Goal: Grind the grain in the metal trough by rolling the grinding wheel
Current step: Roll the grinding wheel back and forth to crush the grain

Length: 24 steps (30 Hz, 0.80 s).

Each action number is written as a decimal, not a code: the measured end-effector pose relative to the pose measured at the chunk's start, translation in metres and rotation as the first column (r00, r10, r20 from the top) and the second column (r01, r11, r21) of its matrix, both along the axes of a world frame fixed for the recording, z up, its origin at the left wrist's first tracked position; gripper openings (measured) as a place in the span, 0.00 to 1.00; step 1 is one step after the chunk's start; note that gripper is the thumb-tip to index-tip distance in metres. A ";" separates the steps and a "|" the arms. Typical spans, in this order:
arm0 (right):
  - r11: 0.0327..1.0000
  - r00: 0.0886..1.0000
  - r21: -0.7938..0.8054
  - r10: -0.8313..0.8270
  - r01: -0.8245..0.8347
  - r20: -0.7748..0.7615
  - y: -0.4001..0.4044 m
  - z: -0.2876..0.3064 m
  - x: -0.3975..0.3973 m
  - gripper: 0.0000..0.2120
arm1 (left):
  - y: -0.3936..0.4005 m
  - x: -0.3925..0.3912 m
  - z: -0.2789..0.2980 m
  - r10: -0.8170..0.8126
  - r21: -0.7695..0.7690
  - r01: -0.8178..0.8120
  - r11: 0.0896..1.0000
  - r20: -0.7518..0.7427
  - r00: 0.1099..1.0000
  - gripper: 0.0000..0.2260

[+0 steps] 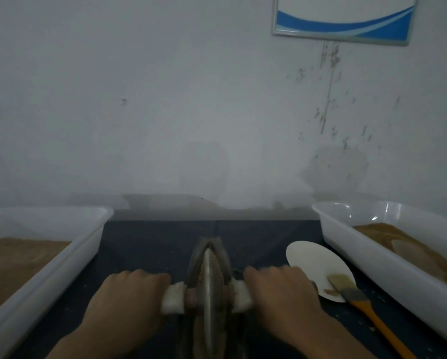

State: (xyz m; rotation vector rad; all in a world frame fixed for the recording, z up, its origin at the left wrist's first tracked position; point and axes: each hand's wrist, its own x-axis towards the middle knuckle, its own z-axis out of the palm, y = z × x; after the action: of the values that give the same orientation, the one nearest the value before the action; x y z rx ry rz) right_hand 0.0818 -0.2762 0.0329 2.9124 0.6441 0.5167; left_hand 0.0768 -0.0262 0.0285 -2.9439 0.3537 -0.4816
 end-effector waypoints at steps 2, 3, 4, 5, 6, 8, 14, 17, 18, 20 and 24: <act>1.000 0.998 0.005 0.027 -0.027 0.057 0.006 0.004 0.013 0.08 | 0.001 0.005 -0.003 0.020 -0.039 -0.020 0.999 -0.001 1.000 0.10; 0.999 0.996 -0.018 0.030 -0.028 0.084 0.008 0.007 0.018 0.08 | 0.001 0.005 -0.003 0.025 -0.064 -0.026 0.998 -0.011 1.000 0.10; 0.999 0.995 -0.040 0.030 -0.026 0.091 0.009 0.010 0.020 0.08 | 0.001 0.003 -0.003 0.022 -0.084 -0.024 0.996 -0.025 0.999 0.09; 0.999 0.996 -0.038 0.032 -0.029 0.080 0.007 0.011 0.019 0.09 | 0.001 0.001 -0.002 0.012 -0.090 -0.014 0.996 -0.027 1.000 0.09; 0.999 0.998 -0.017 0.039 -0.039 0.058 0.005 0.010 0.015 0.10 | 0.001 -0.002 -0.002 0.004 -0.080 -0.006 0.997 -0.023 1.000 0.10; 0.997 0.998 -0.033 0.065 -0.064 0.026 -0.002 0.002 0.000 0.13 | 0.003 -0.011 0.000 -0.005 -0.041 0.004 0.999 -0.033 0.999 0.11; 1.000 0.985 -0.003 0.012 -0.013 -0.173 -0.014 -0.010 -0.036 0.13 | 0.009 -0.034 0.005 -0.004 0.063 0.014 0.998 -0.159 0.987 0.07; 0.998 0.997 -0.038 0.056 -0.054 0.050 -0.014 -0.012 -0.033 0.18 | 0.008 -0.028 0.001 -0.058 0.076 0.058 0.995 -0.002 0.998 0.13; 0.998 0.993 -0.041 0.057 -0.054 0.101 -0.013 -0.012 -0.028 0.17 | 0.007 -0.021 -0.001 -0.089 0.082 0.083 0.993 0.066 0.994 0.17; 0.998 0.990 -0.046 0.038 -0.032 0.133 -0.010 -0.011 -0.011 0.16 | 0.004 -0.010 -0.002 -0.112 0.072 0.103 0.992 0.143 0.983 0.20; 0.998 0.986 -0.053 -0.023 0.032 0.167 0.000 -0.003 0.020 0.13 | 0.000 0.005 -0.006 -0.002 0.024 -0.001 1.000 0.162 0.987 0.12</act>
State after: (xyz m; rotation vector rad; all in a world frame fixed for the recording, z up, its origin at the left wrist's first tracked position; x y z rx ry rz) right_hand 0.1018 -0.2760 0.0302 2.7840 0.5850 0.7175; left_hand 0.0821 -0.0263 0.0227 -2.8567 0.3378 -0.7064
